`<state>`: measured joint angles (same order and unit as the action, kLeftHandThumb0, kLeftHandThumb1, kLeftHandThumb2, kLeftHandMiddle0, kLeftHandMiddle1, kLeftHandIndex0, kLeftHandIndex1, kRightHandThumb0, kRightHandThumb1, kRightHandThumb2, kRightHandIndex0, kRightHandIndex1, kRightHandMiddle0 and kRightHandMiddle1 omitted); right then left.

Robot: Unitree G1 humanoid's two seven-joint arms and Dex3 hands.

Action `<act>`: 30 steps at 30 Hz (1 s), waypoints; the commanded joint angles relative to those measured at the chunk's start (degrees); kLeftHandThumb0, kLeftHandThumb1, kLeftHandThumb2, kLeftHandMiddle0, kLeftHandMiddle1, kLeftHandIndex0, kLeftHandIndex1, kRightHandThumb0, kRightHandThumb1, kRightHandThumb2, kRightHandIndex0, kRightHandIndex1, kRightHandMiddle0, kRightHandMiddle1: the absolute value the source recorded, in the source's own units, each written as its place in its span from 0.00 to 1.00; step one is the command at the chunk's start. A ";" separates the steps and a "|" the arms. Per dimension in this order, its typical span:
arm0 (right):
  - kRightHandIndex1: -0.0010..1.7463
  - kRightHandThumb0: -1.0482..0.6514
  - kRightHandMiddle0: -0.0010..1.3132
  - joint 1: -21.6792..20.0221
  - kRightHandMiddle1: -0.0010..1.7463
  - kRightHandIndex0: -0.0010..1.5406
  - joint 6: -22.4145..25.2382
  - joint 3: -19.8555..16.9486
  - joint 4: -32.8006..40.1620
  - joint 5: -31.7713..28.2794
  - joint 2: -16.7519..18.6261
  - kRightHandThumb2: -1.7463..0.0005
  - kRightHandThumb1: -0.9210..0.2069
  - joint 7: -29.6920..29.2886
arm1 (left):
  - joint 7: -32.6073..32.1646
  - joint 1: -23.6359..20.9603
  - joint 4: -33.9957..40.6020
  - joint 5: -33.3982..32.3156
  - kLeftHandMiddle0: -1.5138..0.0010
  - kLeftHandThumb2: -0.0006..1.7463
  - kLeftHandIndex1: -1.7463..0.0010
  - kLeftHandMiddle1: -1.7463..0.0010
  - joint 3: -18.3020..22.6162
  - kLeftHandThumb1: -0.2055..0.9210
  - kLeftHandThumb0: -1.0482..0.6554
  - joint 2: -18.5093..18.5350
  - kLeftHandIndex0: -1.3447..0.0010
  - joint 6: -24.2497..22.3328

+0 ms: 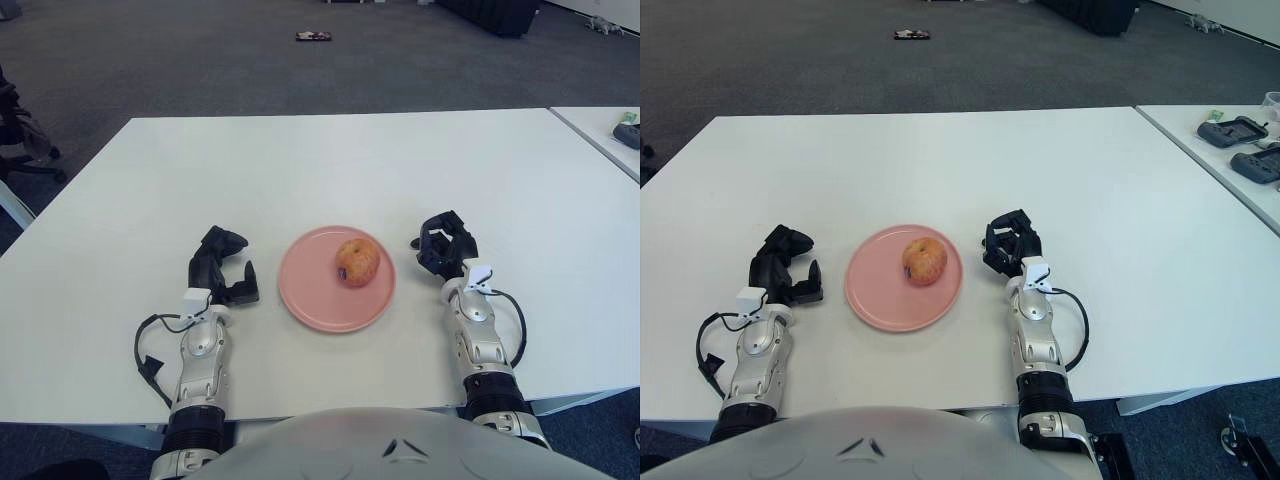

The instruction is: Put the apple into the plate.

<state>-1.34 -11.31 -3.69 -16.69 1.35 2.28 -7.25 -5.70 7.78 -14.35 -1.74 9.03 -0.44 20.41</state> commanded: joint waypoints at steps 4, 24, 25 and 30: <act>0.78 0.39 0.29 1.21 1.00 0.39 1.29 0.14 -1.10 0.33 0.51 0.46 0.27 -0.82 | 1.04 0.79 -1.92 -0.68 0.38 1.00 0.04 0.00 -0.07 0.12 0.61 0.10 0.49 -0.71; 0.78 0.39 0.29 2.15 1.00 0.40 0.14 0.46 -0.01 0.43 0.81 0.46 0.27 -1.76 | 2.08 1.28 -0.74 -1.23 0.39 1.00 0.03 0.00 -0.13 0.13 0.61 0.09 0.50 -1.31; 0.78 0.39 0.29 2.19 1.00 0.40 0.03 0.50 0.03 0.45 0.84 0.46 0.27 -1.80 | 2.03 1.32 -0.69 -1.18 0.39 1.00 0.03 0.00 -0.14 0.13 0.61 0.09 0.51 -1.31; 0.79 0.39 0.29 2.56 1.00 0.40 -0.37 0.65 0.57 0.48 0.99 0.45 0.28 -1.96 | 1.95 1.58 -0.26 -0.98 0.39 1.00 0.02 0.00 -0.30 0.13 0.61 0.11 0.51 -1.46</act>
<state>-0.10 -12.65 -2.98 -15.61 1.60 2.89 -8.84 -3.96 8.26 -13.85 -2.77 8.93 -0.24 20.42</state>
